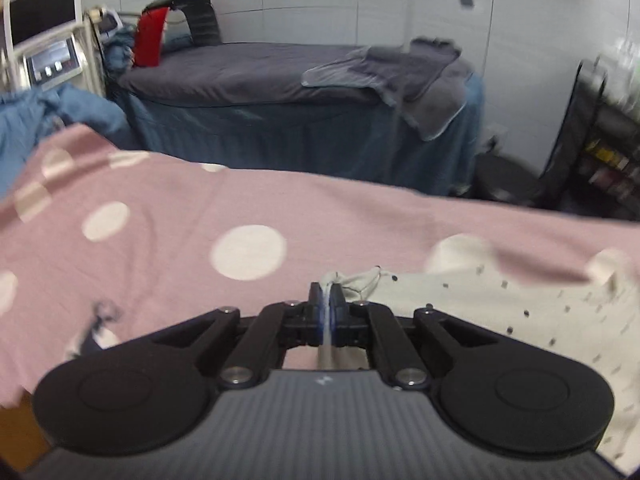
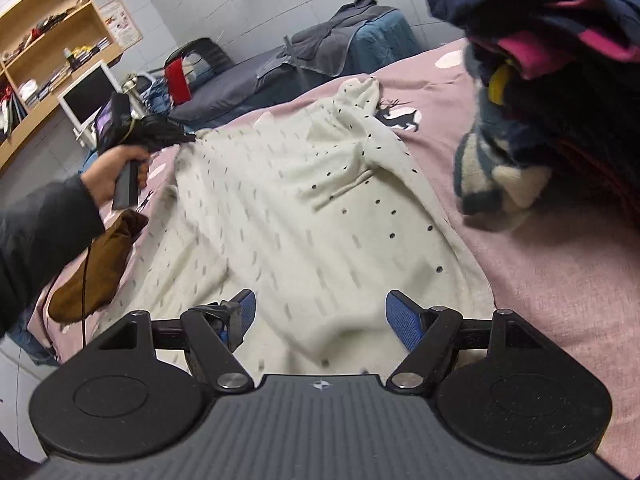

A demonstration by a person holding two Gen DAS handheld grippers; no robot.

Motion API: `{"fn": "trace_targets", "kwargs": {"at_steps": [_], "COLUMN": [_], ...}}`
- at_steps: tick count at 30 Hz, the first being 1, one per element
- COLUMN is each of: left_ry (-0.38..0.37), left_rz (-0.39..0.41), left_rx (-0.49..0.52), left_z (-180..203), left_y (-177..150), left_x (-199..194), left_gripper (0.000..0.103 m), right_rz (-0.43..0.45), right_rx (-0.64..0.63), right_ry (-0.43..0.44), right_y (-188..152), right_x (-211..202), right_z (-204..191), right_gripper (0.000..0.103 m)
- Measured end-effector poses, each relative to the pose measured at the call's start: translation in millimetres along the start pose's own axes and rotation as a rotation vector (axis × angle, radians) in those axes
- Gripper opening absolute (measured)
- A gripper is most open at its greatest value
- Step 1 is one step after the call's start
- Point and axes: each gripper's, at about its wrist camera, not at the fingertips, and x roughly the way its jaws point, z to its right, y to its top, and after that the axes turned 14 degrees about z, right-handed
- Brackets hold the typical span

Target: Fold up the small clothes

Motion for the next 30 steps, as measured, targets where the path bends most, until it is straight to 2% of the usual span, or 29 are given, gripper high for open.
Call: {"fn": "trace_targets", "kwargs": {"at_steps": [1, 3, 4, 5, 6, 7, 8, 10, 11, 14, 17, 20, 22, 25, 27, 29, 30], "left_ry": [0.008, 0.009, 0.022, 0.036, 0.044, 0.048, 0.061, 0.108, 0.116, 0.066, 0.031, -0.011, -0.047, -0.161, -0.198, -0.222, -0.222], "left_rz": [-0.029, -0.081, -0.104, -0.113, -0.106, -0.095, -0.079, -0.052, -0.046, -0.039, -0.043, -0.072, -0.103, -0.051, -0.020, -0.003, 0.003], "left_rx": [0.042, 0.052, 0.053, 0.053, 0.054, 0.065, 0.089, 0.134, 0.140, 0.124, 0.099, 0.065, 0.047, 0.075, 0.091, 0.091, 0.093], "left_z": [3, 4, 4, 1, -1, -2, -5, -10, -14, -26, -41, -53, -55, -50, -46, -44, -42], "left_y": [-2, -7, -9, -12, -14, -15, -17, -18, -18, -19, -19, -19, -23, -36, -43, -47, -48], "left_x": [8, 20, 23, 21, 19, 16, 11, 0, -7, -26, -39, -45, -57, -86, -96, -96, -93], "left_gripper": [0.003, 0.010, 0.023, 0.042, 0.054, 0.075, 0.085, 0.093, 0.096, 0.096, 0.096, 0.096, 0.096, 0.096, 0.096, 0.096, 0.096], "right_rz": [0.001, -0.003, -0.002, -0.002, 0.000, 0.005, 0.011, 0.017, 0.023, 0.019, -0.004, -0.015, -0.043, -0.012, -0.010, -0.027, -0.035], "right_rx": [0.003, 0.006, 0.002, -0.005, -0.014, -0.022, -0.033, -0.074, -0.100, -0.123, -0.071, -0.089, -0.100, -0.121, -0.166, -0.153, -0.133], "right_ry": [0.002, 0.007, 0.001, -0.005, -0.005, -0.005, -0.006, -0.010, -0.015, 0.006, 0.093, 0.180, 0.166, 0.165, 0.162, 0.139, 0.157], "right_y": [-1, -1, -1, -1, 0, 1, 3, 7, 11, 18, 28, 53, 73, 89, 92, 95, 98], "right_x": [0, 1, 1, 1, 1, 0, 0, 2, 3, 12, 26, 48, 64, 69, 76, 92, 102], "right_z": [0, 1, 1, 1, 1, 0, -1, -4, -6, -10, -15, -29, -35, -41, -44, -43, -42], "right_gripper": [0.103, 0.103, 0.103, 0.103, 0.103, 0.103, 0.103, 0.103, 0.103, 0.103, 0.103, 0.103, 0.103, 0.103, 0.103, 0.103, 0.103]}}
